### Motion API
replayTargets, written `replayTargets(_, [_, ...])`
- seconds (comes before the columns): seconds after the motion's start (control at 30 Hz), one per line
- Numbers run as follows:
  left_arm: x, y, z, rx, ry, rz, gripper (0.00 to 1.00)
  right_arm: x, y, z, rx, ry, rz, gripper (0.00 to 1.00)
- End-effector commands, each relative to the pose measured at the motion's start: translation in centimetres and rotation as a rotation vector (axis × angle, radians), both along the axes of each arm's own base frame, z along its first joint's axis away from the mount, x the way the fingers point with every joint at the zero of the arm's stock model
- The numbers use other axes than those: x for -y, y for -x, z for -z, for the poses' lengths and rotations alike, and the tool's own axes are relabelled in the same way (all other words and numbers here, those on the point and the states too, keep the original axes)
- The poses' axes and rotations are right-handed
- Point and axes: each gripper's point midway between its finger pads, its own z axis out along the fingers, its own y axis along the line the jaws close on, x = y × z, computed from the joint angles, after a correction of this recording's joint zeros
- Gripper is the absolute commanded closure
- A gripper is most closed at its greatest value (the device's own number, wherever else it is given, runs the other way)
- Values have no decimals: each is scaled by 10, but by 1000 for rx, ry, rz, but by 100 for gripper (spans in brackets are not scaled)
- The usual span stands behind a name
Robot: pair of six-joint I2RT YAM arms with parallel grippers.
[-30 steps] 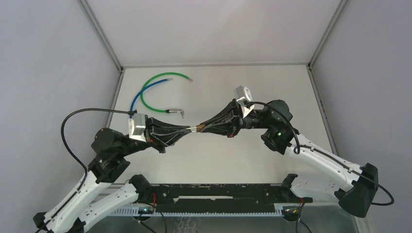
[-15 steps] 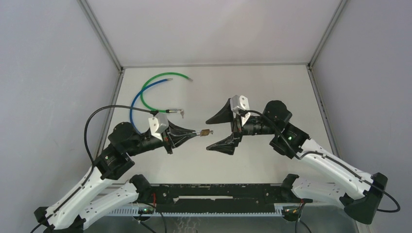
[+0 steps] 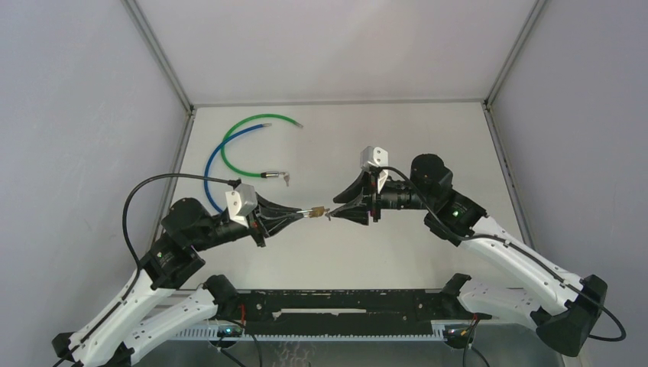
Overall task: Lock with the key
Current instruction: Lock the lock.
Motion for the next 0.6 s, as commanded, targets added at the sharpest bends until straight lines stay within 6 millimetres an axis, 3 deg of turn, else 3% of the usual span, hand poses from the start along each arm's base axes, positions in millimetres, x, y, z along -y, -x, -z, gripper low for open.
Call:
replayTargets(0.0, [2, 2, -13, 21, 49, 16, 100, -8, 10, -18, 45, -70, -70, 55])
replayTargets(0.27, [2, 2, -12, 19, 46, 17, 100, -15, 21, -13, 81, -60, -133, 53])
replayTargets(0.4, [2, 2, -14, 22, 51, 19, 100, -19, 20, -19, 106, -83, -136, 62])
replayTargets(0.57, [3, 3, -13, 20, 49, 25, 100, -21, 19, -15, 107, -77, -137, 66])
